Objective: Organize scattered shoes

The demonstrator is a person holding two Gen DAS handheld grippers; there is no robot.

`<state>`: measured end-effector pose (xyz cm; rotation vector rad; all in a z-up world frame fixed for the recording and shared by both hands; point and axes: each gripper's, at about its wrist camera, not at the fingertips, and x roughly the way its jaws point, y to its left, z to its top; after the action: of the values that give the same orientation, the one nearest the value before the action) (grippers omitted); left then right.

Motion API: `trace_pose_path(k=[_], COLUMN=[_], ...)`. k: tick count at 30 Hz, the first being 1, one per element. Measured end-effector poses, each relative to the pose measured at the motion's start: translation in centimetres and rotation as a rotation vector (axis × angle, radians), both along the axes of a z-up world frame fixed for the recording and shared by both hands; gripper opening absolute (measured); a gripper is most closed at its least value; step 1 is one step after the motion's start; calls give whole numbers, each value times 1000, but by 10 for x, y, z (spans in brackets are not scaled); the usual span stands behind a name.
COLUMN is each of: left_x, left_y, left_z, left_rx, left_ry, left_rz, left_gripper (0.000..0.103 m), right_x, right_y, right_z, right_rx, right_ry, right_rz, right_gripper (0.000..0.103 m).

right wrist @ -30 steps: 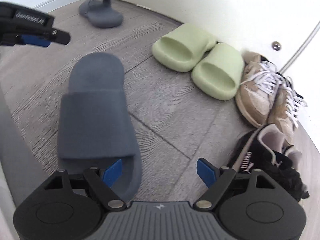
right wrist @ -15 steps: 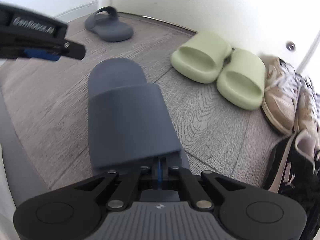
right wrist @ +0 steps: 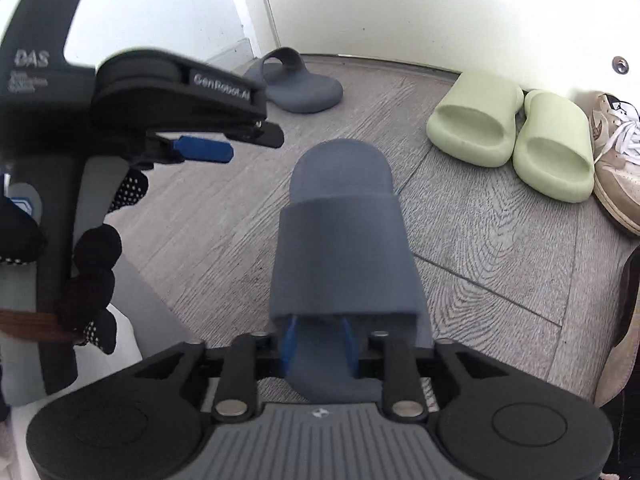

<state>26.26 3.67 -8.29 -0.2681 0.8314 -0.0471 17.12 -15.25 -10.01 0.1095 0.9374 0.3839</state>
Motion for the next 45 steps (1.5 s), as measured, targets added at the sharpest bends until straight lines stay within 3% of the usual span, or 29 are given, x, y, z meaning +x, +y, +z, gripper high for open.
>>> trace_pose_path(k=[3,5,7,11,15,21,22,23,24,28,31,35,38,40,42,45], left_x=[0,-2,-5,-8,-7,-13,-13,-14,-14,-13,-12,-10,-6,-3,-5,-7], left_y=[1,2,3,11,14,6,6,6,7,11,16,10,-3,-12,-18,-24], left_z=[1,3,9,18,21,29,31,31,32,31,29,27,23,18,16,14], left_rx=[-9,-16,-3,-14,-29,24,30,29,26,16,-1,40,80,102,122,151], left_ry=[-1,-10,-32,-60,-65,-104,-111,-114,-116,-110,-99,-89,-42,16,44,93], left_rz=[0,2,16,35,41,14,12,12,12,22,33,15,-83,-165,-210,-269], left_gripper=[46,46,46,46,46,46,46,46,46,46,46,46,46,46,46,46], right_x=[5,16,30,22,25,39,40,42,44,36,23,7,4,6,4,-4], right_y=[-36,-42,-33,-10,3,7,8,7,5,-6,-2,26,28,14,-2,-24], right_z=[11,8,-2,-16,-33,-44,-46,-45,-44,-47,-47,-45,-47,-48,-44,-31], right_rx=[135,151,93,-26,-333,-272,-240,-196,-154,-7,32,-67,-78,-5,51,77], right_ry=[-24,-11,28,60,25,-75,-75,-51,-28,22,57,36,11,65,109,123], right_rz=[-134,-148,-85,59,54,133,106,65,18,-350,-535,-564,-538,-529,-528,-542], right_gripper=[61,64,66,67,67,65,50,43,41,34,32,31,35,56,69,75])
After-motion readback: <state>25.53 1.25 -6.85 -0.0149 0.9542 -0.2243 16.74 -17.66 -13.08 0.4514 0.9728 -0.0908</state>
